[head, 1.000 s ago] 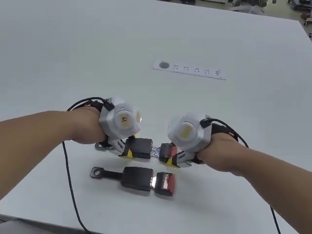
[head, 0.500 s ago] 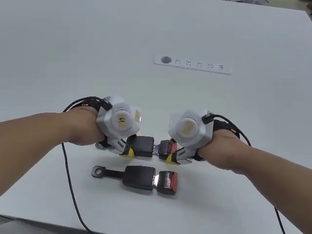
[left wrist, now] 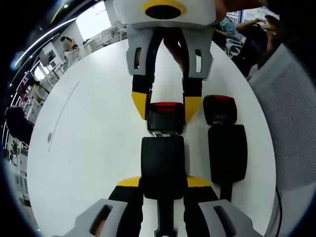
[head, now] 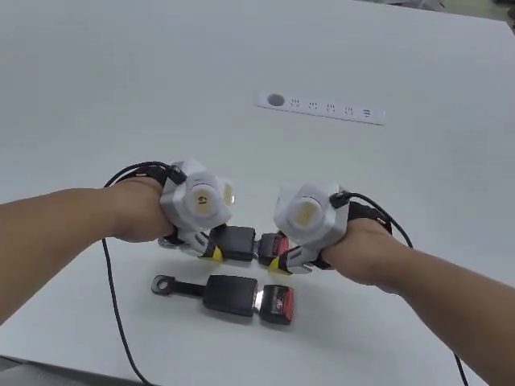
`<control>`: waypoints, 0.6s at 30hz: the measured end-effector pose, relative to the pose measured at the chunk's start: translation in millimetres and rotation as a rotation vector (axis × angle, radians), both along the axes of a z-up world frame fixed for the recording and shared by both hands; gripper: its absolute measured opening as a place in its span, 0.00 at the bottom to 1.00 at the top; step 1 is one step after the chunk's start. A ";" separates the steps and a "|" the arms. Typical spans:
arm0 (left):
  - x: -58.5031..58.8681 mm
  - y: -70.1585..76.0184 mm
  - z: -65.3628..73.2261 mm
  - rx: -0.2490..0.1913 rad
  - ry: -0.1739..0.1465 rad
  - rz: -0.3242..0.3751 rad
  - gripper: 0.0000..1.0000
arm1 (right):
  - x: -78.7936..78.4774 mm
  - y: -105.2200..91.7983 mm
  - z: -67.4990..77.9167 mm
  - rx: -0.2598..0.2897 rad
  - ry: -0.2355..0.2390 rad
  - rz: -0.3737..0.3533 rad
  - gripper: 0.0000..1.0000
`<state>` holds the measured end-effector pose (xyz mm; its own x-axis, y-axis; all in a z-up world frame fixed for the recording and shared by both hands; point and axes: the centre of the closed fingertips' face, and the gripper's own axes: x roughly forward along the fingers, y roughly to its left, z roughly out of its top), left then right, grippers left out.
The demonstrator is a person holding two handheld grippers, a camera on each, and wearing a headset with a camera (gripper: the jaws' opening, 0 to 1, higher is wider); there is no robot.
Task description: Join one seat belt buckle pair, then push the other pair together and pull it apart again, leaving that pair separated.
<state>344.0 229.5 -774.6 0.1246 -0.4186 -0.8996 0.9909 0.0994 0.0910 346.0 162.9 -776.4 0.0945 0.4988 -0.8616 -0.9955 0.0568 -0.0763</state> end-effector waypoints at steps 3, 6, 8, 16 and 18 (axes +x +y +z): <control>0.4 0.6 -0.4 0.003 0.003 0.002 0.31 | 0.2 -0.3 -0.2 -0.002 0.000 -0.001 0.31; 0.4 0.9 -0.7 0.010 0.004 0.007 0.31 | -0.1 -0.5 0.1 -0.005 -0.003 -0.003 0.31; 0.9 1.4 -0.8 0.007 0.004 0.009 0.31 | 0.1 -0.6 0.2 -0.005 -0.005 -0.004 0.31; -0.2 0.6 -0.5 0.002 0.008 0.013 0.31 | 0.3 -11.8 2.8 -0.026 -0.016 -0.006 0.31; 0.2 0.5 -0.6 0.003 0.012 0.015 0.31 | 1.0 -16.5 2.8 -0.026 -0.014 -0.009 0.32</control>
